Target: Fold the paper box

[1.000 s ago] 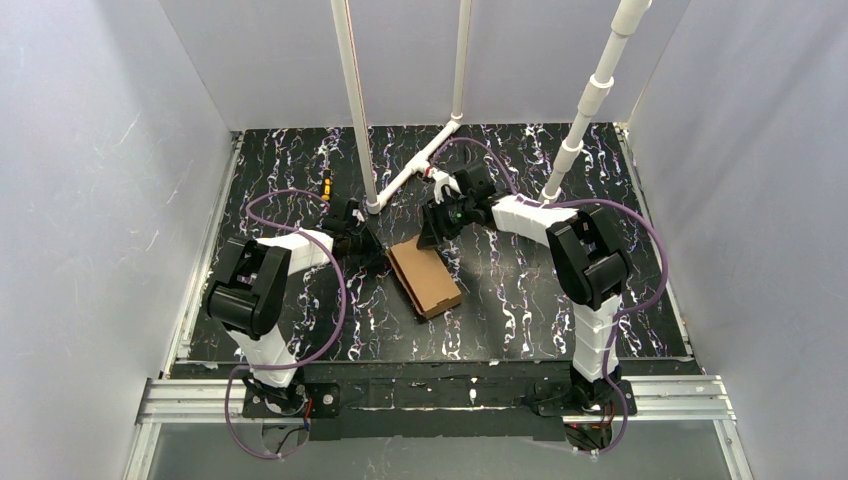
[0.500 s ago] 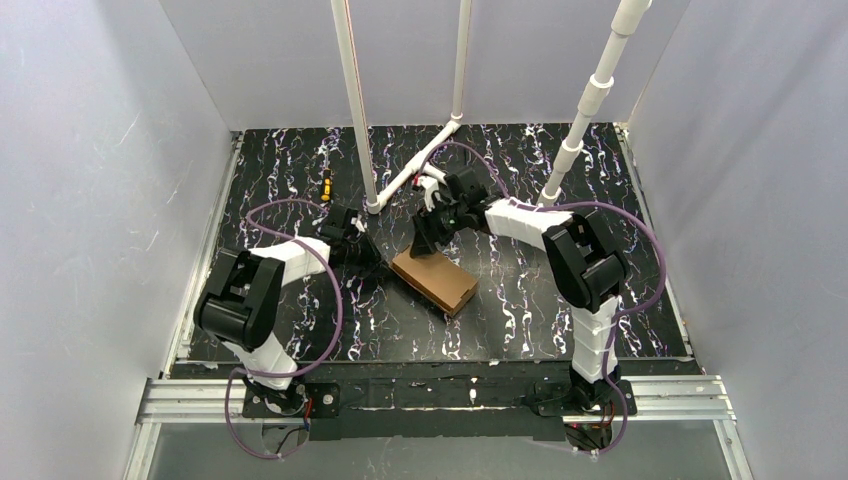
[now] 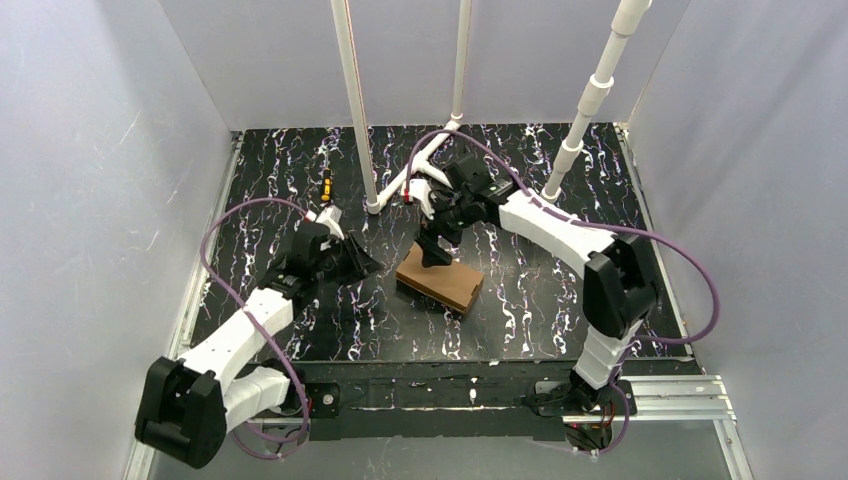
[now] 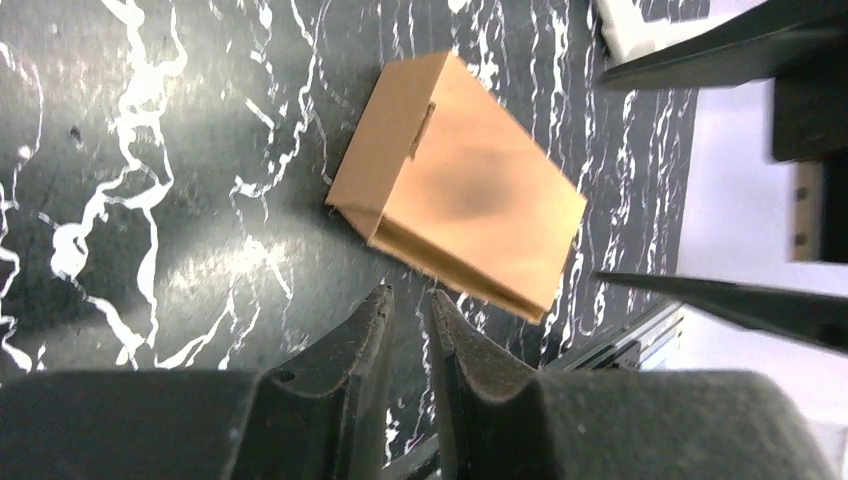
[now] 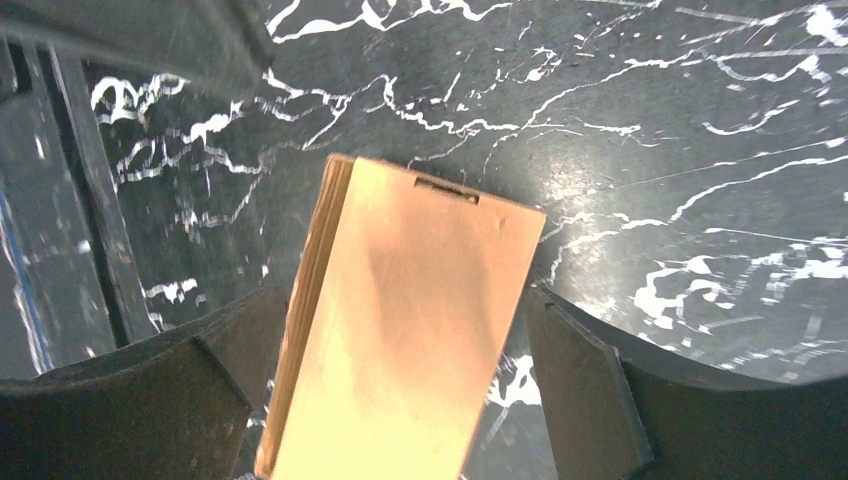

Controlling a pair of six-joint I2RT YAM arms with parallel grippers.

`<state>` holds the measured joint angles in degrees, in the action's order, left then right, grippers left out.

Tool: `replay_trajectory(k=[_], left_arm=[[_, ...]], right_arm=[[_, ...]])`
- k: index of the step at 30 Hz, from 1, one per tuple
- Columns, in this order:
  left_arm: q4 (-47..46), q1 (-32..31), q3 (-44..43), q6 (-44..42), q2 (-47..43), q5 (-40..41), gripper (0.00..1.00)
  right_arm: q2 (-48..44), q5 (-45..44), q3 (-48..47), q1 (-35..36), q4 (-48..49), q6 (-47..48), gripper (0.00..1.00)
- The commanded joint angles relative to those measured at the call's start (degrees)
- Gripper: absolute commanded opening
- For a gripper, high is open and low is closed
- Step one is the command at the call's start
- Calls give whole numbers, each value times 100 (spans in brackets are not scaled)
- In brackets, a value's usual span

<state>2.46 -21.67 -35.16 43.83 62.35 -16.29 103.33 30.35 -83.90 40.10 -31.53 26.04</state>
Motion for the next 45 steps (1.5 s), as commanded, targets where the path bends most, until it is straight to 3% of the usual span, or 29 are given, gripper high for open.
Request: replay_trajectory(k=[1,5,7,11,13,20,25,30,38,45], left_arm=[[-262,-8,711,-263,-535,-396,18],[-753,7,1174,312,-468,-982,0],[-912,5,1302,545,-271,-1270,0],[-1807,-333,1777,1496,-100,-1165,0],[-1819,-835,1793,1659,-47,-625,0],[-1821,-2116,1394,2355,767,704,0],[-1828,-2680,911,2947,1579,1069,0],[-1828,-2979,595,3420,2114,1264,0],[-1819,-3332,129,4357,2791,1537,0],[-1700,-3249,-393,4333,3088,1941,0]], right_arm=[[-679,411,105,-19,-1074,1772,99],[-914,970,349,-19,-1590,2698,98],[-926,889,443,-19,-1493,2576,99],[-1200,-328,816,-158,-760,1734,98],[-1542,-846,1316,-404,-62,1214,88],[-2557,-1227,2853,-1218,1529,452,35],[-2304,-1507,3475,-1331,2256,242,14],[-2067,-1453,3652,-1355,2470,20,10],[-1874,-388,3872,-1313,2434,-246,7],[-1797,-18,3943,-678,2332,-175,7]])
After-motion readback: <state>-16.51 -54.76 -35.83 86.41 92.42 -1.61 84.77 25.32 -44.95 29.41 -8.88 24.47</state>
